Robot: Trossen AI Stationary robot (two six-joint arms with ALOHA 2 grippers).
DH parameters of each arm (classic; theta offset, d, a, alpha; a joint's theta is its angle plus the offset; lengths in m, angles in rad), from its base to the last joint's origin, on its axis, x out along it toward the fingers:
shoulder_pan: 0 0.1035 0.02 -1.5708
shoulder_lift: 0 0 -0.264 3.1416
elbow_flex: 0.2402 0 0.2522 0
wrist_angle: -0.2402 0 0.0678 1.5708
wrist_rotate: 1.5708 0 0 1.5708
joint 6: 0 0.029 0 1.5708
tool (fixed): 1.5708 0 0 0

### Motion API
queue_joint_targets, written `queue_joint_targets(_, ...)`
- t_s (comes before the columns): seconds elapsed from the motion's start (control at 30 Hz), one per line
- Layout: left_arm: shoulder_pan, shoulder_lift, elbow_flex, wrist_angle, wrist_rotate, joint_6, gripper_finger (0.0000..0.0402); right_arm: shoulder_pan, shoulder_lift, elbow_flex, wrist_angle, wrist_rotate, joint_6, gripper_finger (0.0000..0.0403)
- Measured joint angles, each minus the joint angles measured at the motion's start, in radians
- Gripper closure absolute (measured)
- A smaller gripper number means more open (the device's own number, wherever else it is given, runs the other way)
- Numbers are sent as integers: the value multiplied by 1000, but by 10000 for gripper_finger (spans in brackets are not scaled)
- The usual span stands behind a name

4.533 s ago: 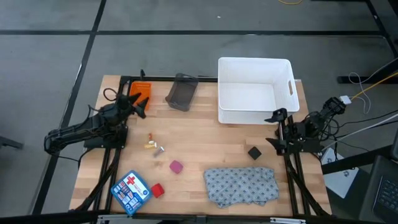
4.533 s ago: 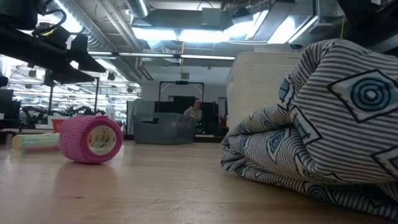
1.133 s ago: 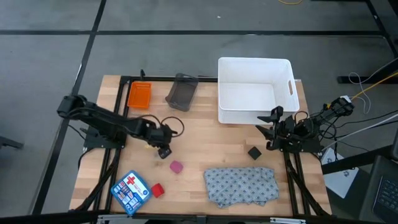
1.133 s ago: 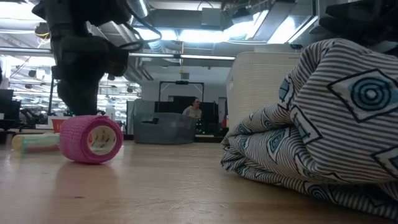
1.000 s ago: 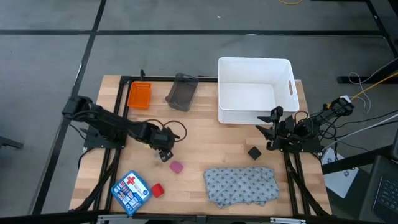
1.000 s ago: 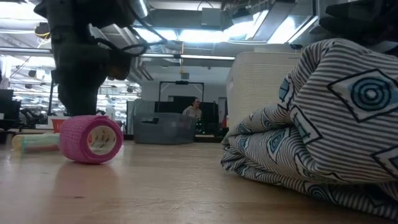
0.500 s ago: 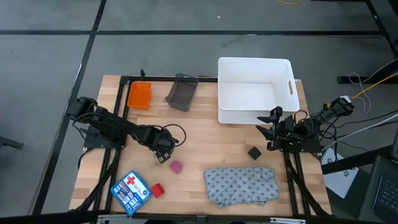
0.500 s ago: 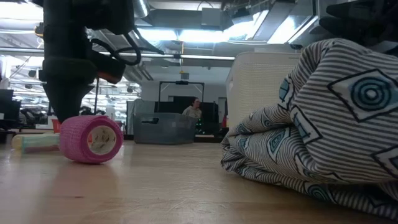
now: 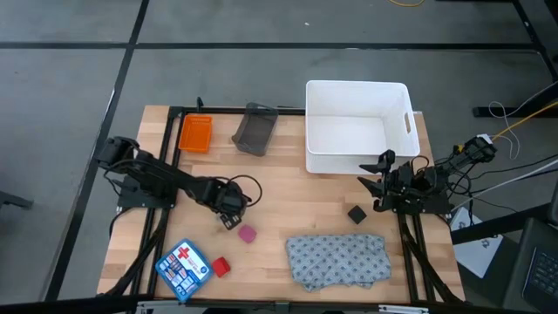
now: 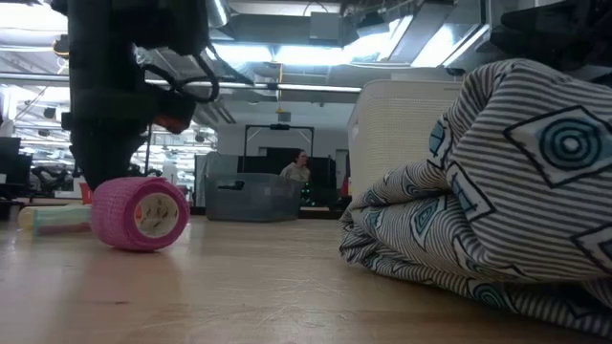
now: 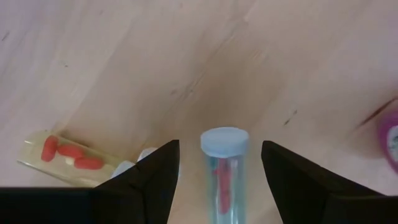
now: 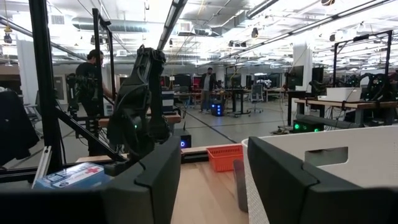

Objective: Pick & place medical supplies in basket/bin
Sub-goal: Put the blue pill bottle into the orange bin

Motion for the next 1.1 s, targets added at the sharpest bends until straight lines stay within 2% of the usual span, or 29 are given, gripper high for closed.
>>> queue_joint_targets(0.17, 0, 66, 1, 4, 7, 18, 188, 0, 0, 0, -3, 0, 3, 216)
queue_joint_targets(0.37, 3, 86, 3, 17, 8, 38, 206, 0, 0, 0, -3, 0, 3, 216)
queue_joint_targets(0.67, 3, 79, 1, 27, 3, 64, 284, 0, 0, 0, -3, 0, 2, 216)
queue_joint_targets(0.87, 4, 5, -3, 26, -82, 84, 322, 0, 0, 0, -3, 0, 2, 216)
queue_joint_targets(1.1, 5, -176, -2, 17, -204, 119, 318, 0, 0, 0, -3, 0, 2, 216)
